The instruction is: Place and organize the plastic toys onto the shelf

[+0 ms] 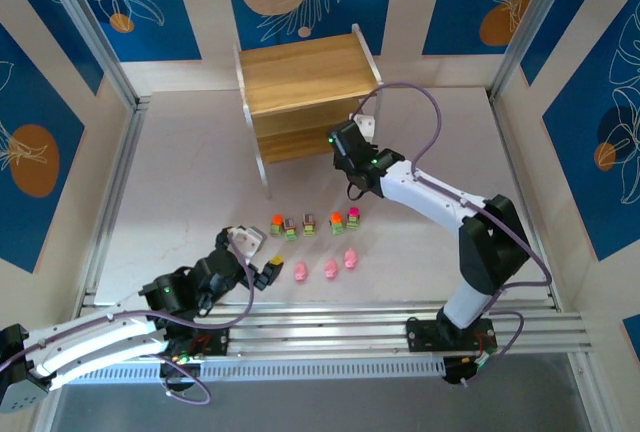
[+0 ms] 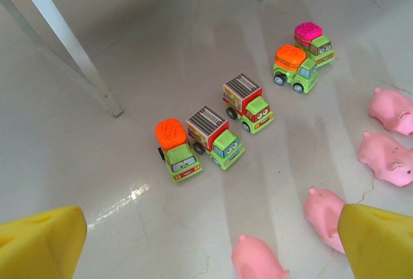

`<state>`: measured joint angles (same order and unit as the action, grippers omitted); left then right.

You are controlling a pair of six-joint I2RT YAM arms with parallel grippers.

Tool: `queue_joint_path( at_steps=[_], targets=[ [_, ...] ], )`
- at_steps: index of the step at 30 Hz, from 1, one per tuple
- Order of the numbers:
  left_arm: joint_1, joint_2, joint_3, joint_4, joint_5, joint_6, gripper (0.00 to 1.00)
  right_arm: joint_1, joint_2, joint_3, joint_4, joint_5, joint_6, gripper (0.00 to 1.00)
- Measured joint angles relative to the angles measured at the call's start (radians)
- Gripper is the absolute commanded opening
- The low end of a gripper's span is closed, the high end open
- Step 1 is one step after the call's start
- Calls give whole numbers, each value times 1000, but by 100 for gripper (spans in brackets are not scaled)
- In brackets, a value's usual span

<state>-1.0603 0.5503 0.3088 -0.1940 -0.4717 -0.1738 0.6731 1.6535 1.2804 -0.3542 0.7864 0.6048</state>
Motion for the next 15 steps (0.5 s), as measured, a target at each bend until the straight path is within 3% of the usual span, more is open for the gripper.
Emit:
queue_joint_path(
  at_steps=[15],
  targets=[
    [1,-11,-2,0,-19,-3,99,142,-242,-228,-79,24,87,51]
  ],
)
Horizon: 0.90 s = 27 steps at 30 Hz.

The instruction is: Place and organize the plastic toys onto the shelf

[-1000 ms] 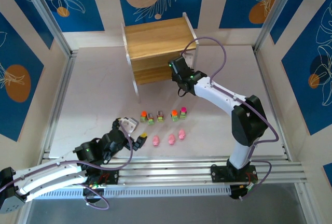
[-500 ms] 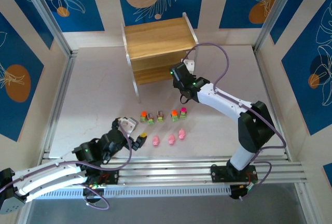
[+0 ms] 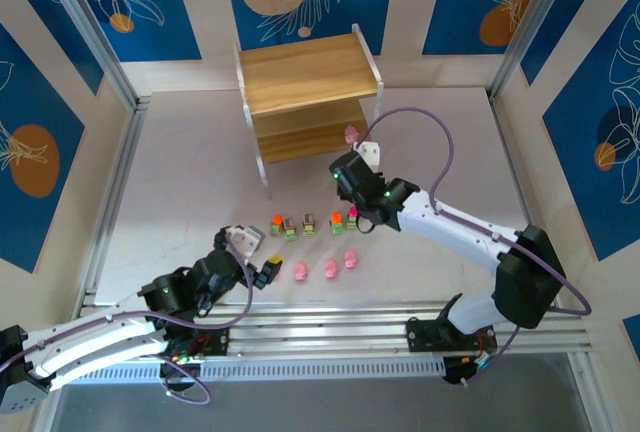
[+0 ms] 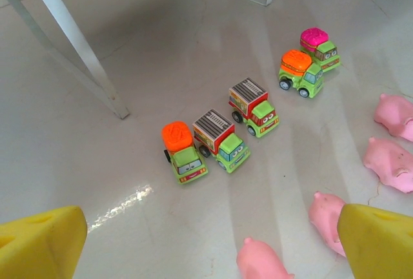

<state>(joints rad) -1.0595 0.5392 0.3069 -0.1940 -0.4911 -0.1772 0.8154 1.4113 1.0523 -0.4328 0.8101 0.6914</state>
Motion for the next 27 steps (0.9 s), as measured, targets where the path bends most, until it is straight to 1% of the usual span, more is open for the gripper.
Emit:
queue_joint_path(
  at_steps=[6,13,19,27],
  targets=[
    [0,-2,-2,0,-4,0,100,131,-94,-119,-92,31,112,51],
    [0,-8,-2,0,-7,0,100,261,-142,-185,-190,58,255,51],
    [0,-8,-2,0,-7,0,100,333,-146,-232,-220,66,357,51],
    [0,-15,-2,0,-7,0,100,385,-95,-280,-210,62,457,51]
  ],
)
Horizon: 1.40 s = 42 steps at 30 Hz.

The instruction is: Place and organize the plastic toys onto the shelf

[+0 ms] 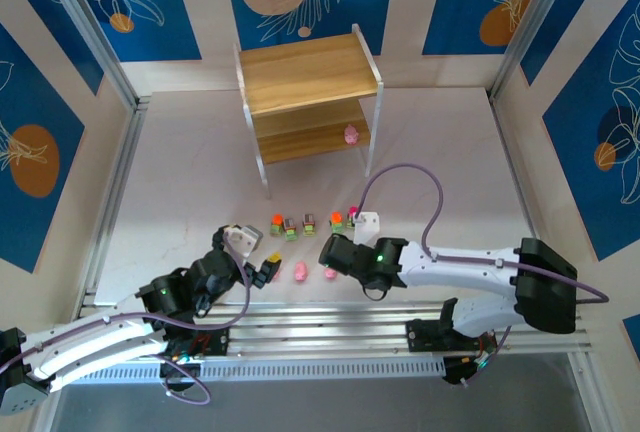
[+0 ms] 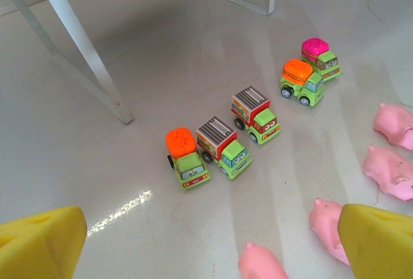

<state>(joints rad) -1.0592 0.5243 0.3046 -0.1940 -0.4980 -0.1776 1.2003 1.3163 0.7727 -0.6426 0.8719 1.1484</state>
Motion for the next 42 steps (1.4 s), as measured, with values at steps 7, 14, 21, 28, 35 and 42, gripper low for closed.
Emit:
queue_joint_path(
  at_steps=[7,14,21,28,35,42],
  targets=[
    [1,0,-3,0,0,-4,100,10,70,-17,39,-14,33,50],
    [2,0,-3,0,0,-4,100,11,132,-18,97,-29,33,50],
    [2,1,-3,0,0,-4,100,10,193,-18,137,-37,37,47],
    [2,4,-3,0,0,-4,100,6,208,-18,168,-38,40,45],
    [2,10,-3,0,0,-4,100,-3,213,-32,179,-38,51,43],
    [2,15,-3,0,0,-3,100,-5,213,-42,183,-38,64,42]
  ],
)
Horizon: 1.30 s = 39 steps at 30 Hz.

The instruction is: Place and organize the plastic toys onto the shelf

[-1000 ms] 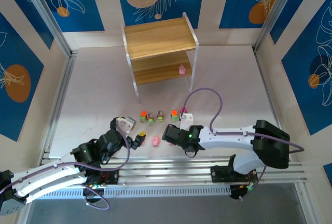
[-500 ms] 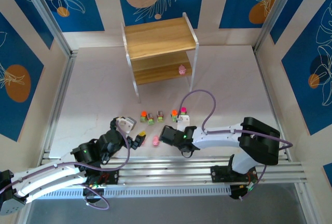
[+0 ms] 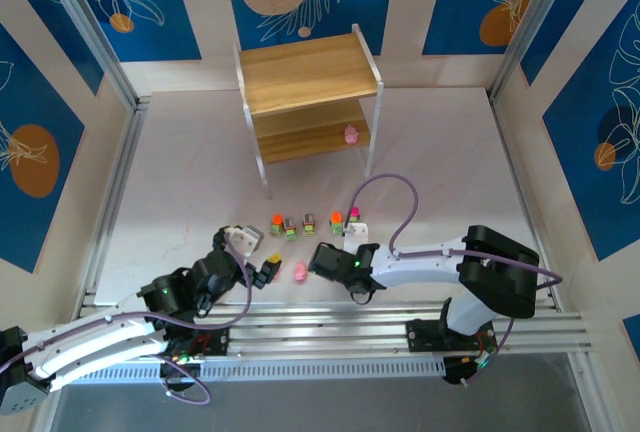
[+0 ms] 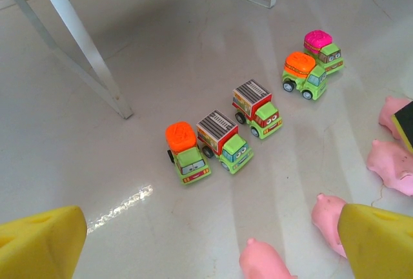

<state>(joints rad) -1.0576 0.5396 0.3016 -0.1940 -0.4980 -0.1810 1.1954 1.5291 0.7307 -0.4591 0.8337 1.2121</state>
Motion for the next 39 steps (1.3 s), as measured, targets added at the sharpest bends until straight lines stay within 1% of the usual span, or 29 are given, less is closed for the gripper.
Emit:
queue_joint_path(
  at_steps=[4,8,10,14,20,26,35,39],
  targets=[
    [0,0,0,0,0,0,100,-5,2,-23,3,-3,3,42],
    [0,0,0,0,0,0,100,-10,8,-28,4,-4,2,37],
    [0,0,0,0,0,0,100,-11,6,-33,8,-3,2,36],
    [0,0,0,0,0,0,100,-17,-23,-49,6,-3,-6,35],
    [0,0,0,0,0,0,100,-42,-113,-87,0,0,-37,35],
    [0,0,0,0,0,0,100,-96,-112,-110,43,-26,-107,35],
    [0,0,0,0,0,0,100,-103,-55,-112,103,-39,-149,44],
    [0,0,0,0,0,0,100,-84,-55,-123,117,-31,-144,45]
  ],
)
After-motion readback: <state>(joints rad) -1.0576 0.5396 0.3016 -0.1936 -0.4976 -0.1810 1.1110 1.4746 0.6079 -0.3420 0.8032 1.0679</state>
